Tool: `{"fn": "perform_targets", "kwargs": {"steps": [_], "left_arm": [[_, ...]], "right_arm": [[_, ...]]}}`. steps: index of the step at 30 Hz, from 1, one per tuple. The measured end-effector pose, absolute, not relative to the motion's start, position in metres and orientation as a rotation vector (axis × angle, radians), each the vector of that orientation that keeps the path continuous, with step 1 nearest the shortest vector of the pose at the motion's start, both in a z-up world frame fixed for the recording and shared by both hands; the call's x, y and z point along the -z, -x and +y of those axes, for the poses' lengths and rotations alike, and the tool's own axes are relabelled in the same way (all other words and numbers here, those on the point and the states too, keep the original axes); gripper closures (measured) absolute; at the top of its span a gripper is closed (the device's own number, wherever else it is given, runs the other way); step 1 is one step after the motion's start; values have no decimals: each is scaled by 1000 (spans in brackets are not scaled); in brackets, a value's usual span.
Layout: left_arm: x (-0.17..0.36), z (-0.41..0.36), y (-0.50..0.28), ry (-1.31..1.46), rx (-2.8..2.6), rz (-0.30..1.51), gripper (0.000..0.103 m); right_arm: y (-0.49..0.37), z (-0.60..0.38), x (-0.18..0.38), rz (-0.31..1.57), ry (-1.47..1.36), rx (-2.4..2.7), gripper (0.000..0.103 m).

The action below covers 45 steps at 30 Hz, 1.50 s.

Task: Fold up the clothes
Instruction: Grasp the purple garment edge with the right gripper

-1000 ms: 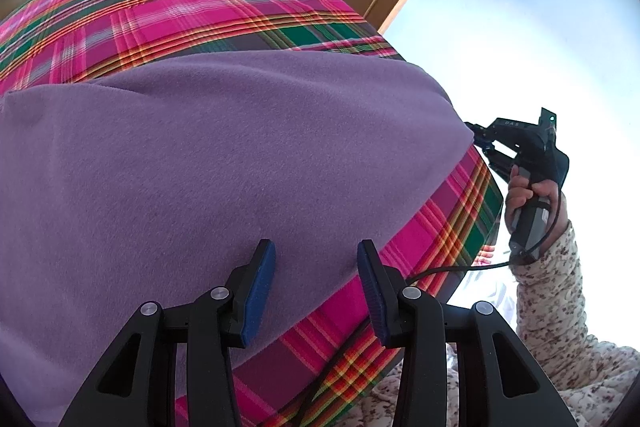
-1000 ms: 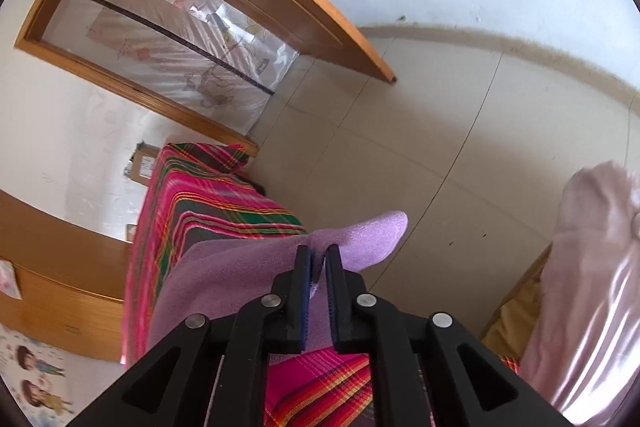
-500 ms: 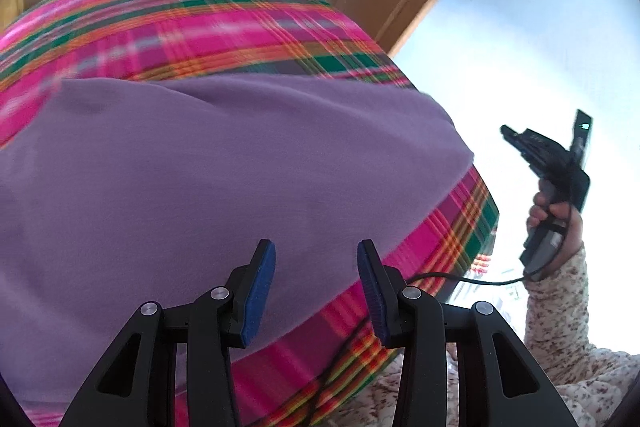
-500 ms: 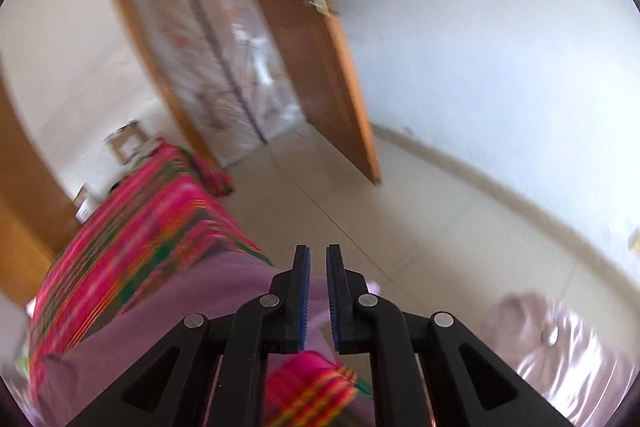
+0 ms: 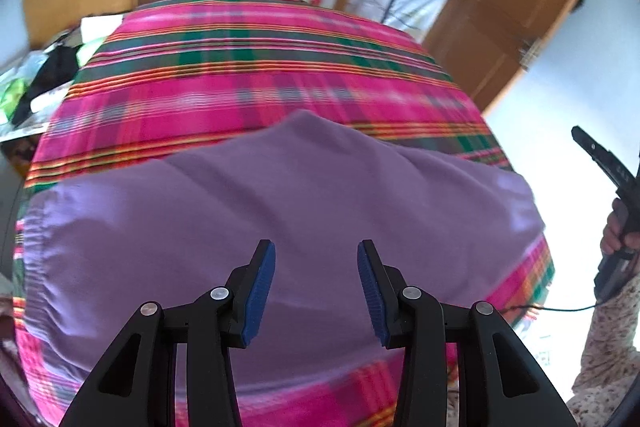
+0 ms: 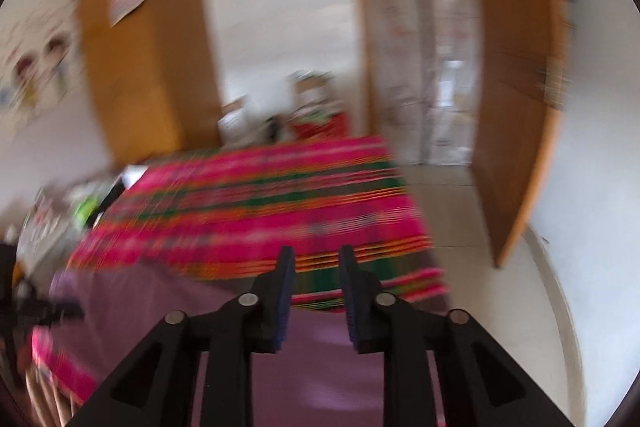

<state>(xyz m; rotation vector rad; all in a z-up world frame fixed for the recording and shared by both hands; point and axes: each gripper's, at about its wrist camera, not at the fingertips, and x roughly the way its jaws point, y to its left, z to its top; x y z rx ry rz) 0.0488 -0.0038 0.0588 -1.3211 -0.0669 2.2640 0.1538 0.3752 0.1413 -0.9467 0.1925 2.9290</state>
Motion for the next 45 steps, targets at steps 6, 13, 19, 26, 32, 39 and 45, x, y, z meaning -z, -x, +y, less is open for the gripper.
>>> {"fn": "perform_targets", "kwargs": {"steps": [6, 13, 19, 26, 32, 39, 45], "left_arm": [[-40, -12, -18, 1379, -2257, -91, 59], [-22, -21, 7, 1415, -2229, -153, 59], [-12, -25, 19, 1417, -2192, -186, 59], [-8, -33, 29, 1383, -2136, -255, 58], [-6, -37, 35, 1371, -2105, -293, 58], [-5, -38, 39, 1363, -2081, -309, 58], [-6, -47, 38, 1363, -2083, -324, 58]], "right_arm": [[-78, 321, -93, 193, 1250, -3056, 80], [-25, 266, -54, 175, 1555, -3183, 80], [5, 234, -36, 177, 1787, -3252, 80], [34, 205, -14, 357, 2088, -3226, 80], [37, 183, -11, 362, 2255, -3239, 80], [52, 174, -4, 443, 2378, -3177, 79], [75, 185, -3, 671, 2244, -3172, 100]]}}
